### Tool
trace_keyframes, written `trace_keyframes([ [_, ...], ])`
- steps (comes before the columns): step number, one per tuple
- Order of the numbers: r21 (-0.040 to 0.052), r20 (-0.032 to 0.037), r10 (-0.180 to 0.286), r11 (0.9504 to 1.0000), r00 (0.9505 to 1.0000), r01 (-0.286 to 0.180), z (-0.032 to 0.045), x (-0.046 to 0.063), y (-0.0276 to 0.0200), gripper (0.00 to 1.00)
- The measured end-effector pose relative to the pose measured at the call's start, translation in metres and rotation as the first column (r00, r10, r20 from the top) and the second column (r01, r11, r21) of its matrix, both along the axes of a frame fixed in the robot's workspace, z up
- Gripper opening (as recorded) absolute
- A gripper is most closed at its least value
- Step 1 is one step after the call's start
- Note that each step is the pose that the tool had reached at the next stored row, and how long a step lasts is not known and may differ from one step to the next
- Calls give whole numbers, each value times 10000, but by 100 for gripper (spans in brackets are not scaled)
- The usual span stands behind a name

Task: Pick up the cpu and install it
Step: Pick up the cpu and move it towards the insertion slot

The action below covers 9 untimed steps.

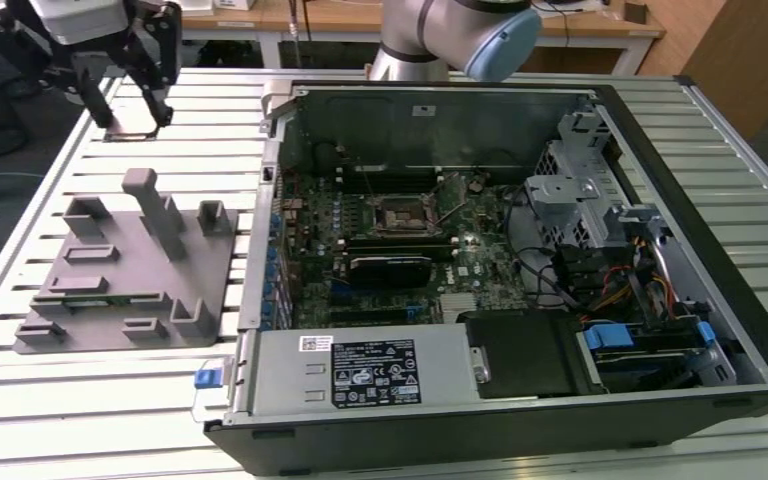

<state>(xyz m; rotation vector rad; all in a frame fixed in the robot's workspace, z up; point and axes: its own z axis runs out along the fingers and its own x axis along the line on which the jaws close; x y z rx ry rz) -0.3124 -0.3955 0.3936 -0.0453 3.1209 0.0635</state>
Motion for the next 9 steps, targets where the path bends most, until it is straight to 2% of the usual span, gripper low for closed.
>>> trace_keyframes([
  [9,1,-1,-1,10000,10000,1,-10,402,0,53],
])
